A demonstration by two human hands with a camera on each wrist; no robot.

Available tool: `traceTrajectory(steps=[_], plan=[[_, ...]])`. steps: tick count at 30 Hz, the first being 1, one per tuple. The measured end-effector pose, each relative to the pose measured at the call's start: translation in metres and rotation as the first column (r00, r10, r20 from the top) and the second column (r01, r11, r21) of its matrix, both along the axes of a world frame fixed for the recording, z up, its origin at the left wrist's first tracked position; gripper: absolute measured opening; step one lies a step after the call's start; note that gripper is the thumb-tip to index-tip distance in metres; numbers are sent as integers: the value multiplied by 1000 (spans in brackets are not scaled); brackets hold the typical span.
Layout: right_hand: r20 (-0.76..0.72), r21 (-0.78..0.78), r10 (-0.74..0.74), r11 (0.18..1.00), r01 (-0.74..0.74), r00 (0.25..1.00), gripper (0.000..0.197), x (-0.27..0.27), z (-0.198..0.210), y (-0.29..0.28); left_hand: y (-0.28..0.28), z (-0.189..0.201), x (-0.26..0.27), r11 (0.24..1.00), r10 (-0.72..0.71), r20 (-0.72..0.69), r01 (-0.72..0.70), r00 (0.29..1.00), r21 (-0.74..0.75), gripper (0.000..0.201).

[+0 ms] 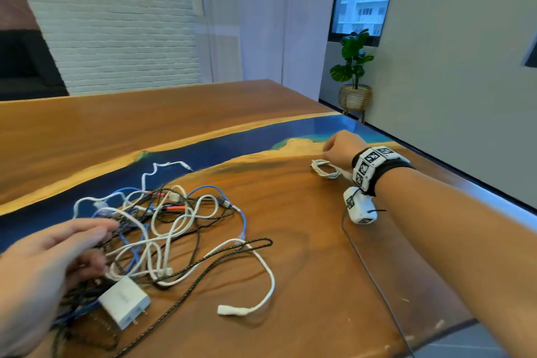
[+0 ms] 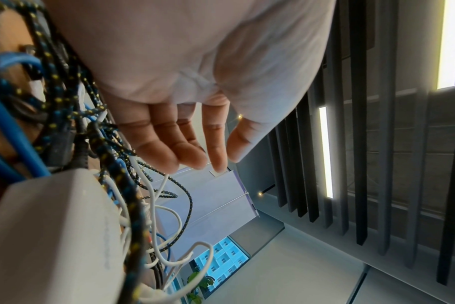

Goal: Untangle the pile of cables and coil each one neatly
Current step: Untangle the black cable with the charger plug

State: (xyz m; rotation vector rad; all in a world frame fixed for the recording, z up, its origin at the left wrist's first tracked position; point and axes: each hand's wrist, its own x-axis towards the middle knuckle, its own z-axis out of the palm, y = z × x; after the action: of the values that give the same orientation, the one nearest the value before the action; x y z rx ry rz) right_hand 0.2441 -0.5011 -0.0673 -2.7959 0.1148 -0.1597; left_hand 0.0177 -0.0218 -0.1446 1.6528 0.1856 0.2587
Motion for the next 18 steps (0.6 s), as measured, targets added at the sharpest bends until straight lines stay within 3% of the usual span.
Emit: traceTrajectory(steps=[1,5,10,14,18], plan=[[26,-8,57,998,-57,998,16,-8,6,10,-27,26,-8,998,-55,17,55,998,-12,20],[53,-46,411,911,-409,910,6,-56,23,87,-57,50,-20,999,-3,60,6,998,-36,22],[-39,-41,789,611,-790,613,13,-136,29,187,-49,53,-25,1000,3,-8,-3,1000,9,20],[-192,-33,894,406,-913,404,34,-180,23,244,-45,58,-28,999,-26,-12,26,1000,36,21],[-278,-245,889,300,-922,364,57,-190,9,278,-36,62,-28,1000,-9,-15,10,1000,28,24]])
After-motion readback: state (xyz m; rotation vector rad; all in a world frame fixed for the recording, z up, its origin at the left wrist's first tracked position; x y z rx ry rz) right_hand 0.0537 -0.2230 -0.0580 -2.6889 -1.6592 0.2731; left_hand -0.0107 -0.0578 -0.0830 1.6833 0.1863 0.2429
